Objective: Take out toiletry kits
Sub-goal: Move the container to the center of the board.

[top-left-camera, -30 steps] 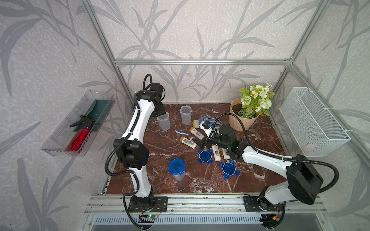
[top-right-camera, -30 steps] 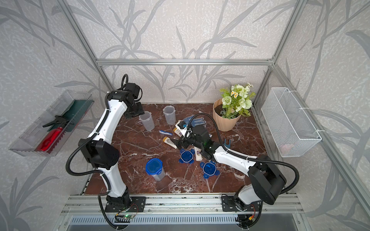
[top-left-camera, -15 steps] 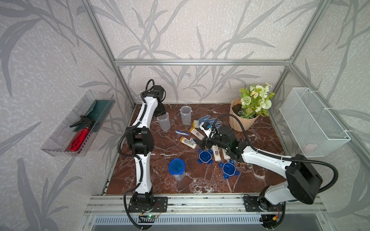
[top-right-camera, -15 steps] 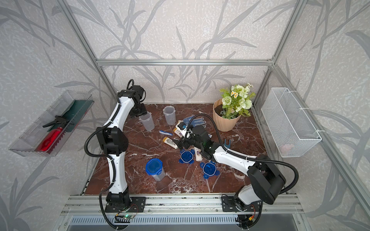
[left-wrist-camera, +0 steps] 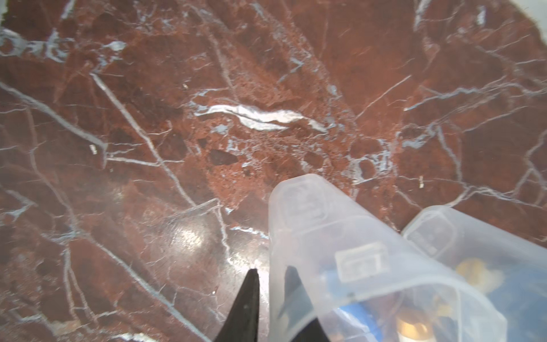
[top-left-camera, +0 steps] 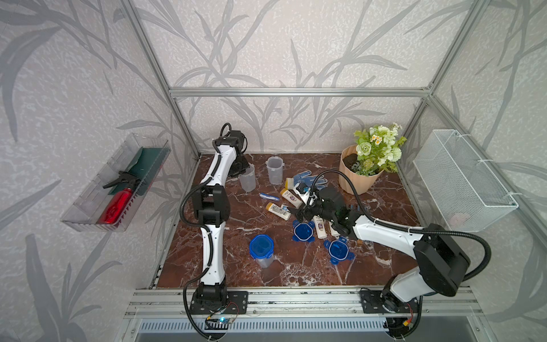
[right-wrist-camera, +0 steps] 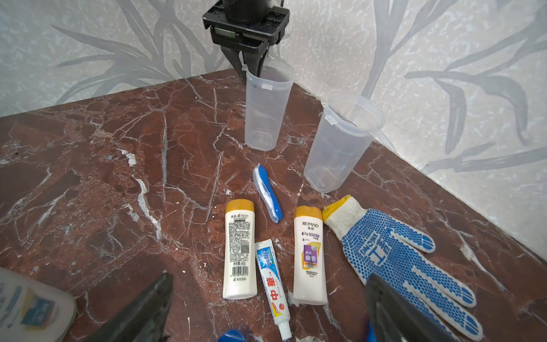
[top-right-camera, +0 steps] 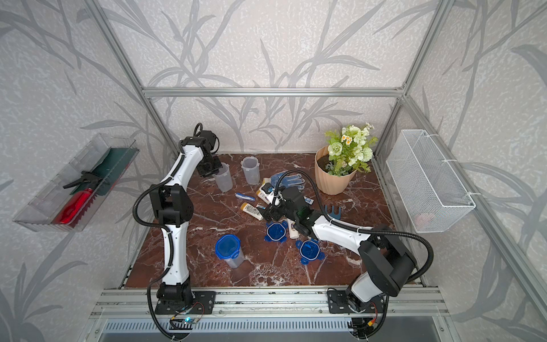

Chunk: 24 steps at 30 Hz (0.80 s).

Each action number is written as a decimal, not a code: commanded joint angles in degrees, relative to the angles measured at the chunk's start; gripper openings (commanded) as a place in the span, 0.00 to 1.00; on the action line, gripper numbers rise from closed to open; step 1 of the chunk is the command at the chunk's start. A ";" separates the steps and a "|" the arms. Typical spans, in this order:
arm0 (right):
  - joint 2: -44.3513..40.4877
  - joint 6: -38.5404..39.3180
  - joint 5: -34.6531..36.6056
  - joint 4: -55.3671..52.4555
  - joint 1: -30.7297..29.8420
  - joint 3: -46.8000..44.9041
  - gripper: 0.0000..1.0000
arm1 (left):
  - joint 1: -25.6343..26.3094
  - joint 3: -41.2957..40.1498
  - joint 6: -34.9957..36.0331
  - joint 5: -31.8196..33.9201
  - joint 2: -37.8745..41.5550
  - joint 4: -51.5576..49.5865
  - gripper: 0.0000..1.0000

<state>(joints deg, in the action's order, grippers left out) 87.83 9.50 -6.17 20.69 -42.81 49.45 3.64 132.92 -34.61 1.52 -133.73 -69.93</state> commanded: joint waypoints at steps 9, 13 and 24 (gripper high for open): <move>1.62 2.07 2.42 -0.82 0.18 1.80 0.99 | 2.59 5.26 -1.82 -2.83 -4.23 2.52 0.27; 2.06 1.79 2.04 -0.98 0.18 1.92 0.99 | 2.88 5.59 -2.10 -3.02 -4.28 2.60 0.40; -0.25 0.36 1.55 -2.45 0.18 1.62 0.99 | 2.95 3.26 -1.19 4.15 3.34 -0.92 0.62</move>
<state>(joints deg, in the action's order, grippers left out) 89.52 10.81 -4.51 18.76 -42.81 49.78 6.74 136.59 -35.99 0.80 -136.22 -67.81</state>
